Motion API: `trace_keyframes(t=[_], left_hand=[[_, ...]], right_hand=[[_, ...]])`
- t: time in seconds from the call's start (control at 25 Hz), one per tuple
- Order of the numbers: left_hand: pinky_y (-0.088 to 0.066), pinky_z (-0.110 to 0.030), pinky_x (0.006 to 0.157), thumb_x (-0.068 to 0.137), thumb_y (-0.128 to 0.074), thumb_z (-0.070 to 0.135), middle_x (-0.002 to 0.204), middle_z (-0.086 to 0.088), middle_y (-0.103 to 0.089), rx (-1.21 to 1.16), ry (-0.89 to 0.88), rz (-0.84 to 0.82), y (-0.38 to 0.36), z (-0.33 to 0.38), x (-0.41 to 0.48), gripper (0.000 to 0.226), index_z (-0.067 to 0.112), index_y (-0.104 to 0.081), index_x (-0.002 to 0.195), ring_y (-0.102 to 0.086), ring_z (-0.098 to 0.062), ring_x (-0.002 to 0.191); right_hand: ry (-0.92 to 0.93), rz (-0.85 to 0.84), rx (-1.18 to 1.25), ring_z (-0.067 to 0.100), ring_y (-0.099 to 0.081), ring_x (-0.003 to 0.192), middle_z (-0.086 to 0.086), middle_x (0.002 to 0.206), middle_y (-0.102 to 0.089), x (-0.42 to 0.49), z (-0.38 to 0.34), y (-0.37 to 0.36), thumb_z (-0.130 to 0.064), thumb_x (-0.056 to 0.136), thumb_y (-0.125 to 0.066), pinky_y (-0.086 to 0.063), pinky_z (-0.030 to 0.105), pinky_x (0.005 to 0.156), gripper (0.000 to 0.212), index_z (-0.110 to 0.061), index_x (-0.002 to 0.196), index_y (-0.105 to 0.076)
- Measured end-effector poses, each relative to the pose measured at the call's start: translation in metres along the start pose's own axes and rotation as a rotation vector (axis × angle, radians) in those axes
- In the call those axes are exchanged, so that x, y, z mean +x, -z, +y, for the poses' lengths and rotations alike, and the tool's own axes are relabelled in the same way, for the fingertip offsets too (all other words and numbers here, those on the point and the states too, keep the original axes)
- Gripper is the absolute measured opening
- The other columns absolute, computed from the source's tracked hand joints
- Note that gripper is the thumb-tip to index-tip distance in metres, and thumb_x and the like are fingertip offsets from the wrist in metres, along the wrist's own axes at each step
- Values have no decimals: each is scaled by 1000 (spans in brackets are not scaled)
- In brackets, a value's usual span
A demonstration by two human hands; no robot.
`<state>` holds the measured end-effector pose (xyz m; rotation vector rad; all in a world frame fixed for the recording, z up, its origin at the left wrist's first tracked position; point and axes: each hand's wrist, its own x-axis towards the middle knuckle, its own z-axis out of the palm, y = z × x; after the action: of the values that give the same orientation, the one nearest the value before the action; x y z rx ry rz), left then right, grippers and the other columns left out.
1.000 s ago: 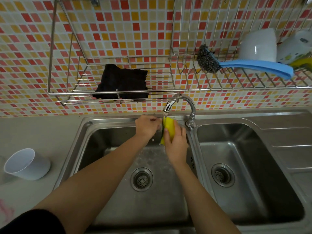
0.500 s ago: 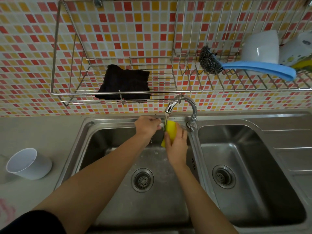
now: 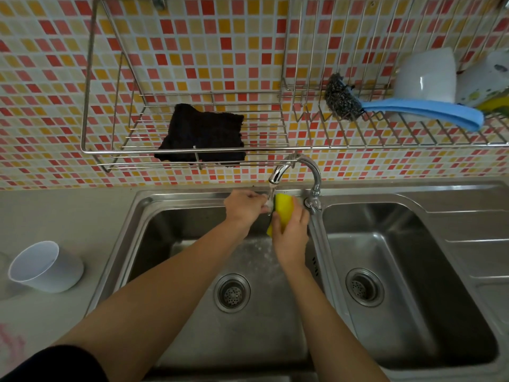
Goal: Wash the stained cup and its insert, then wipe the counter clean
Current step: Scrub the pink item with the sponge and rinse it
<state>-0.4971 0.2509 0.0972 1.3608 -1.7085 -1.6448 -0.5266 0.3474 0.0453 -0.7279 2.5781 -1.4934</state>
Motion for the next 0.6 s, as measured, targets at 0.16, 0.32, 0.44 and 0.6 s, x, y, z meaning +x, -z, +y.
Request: trace_keyframes(t=[0.16, 0.32, 0.44, 0.6], left_hand=[[-59, -31, 78, 81, -70, 9, 68, -6, -68, 1, -2, -32, 0, 4, -1, 16, 9, -67, 65, -69, -15, 62], [-59, -29, 73, 81, -70, 8, 75, -11, -69, 1, -10, -33, 3, 4, -1, 17, 10, -67, 65, -69, -17, 65], [-59, -31, 78, 80, -71, 8, 80, -12, -71, 64, -35, -47, 6, 0, -3, 8, 7, -71, 72, -69, -18, 71], [-48, -18, 74, 80, -69, 7, 81, 1, -67, 366, -317, -93, 14, 0, -2, 10, 7, -74, 88, -59, -7, 72]], right_hand=[[-37, 30, 5, 28, -50, 113, 14, 135, -38, 4, 7, 1, -25, 92, -55, -40, 30, 81, 59, -13, 143, -28], [51, -43, -1, 26, -47, 116, 14, 135, -37, 4, 9, 0, -23, 92, -56, -37, 27, 82, 58, -11, 142, -29], [36, -48, -24, 28, -48, 114, 17, 136, -35, 9, 15, 2, -21, 88, -61, -39, 28, 82, 65, -10, 142, -27], [-54, -125, -295, 35, -40, 126, 16, 148, -19, 30, 39, 10, -26, 75, -75, -41, 48, 98, 84, -14, 141, -26]])
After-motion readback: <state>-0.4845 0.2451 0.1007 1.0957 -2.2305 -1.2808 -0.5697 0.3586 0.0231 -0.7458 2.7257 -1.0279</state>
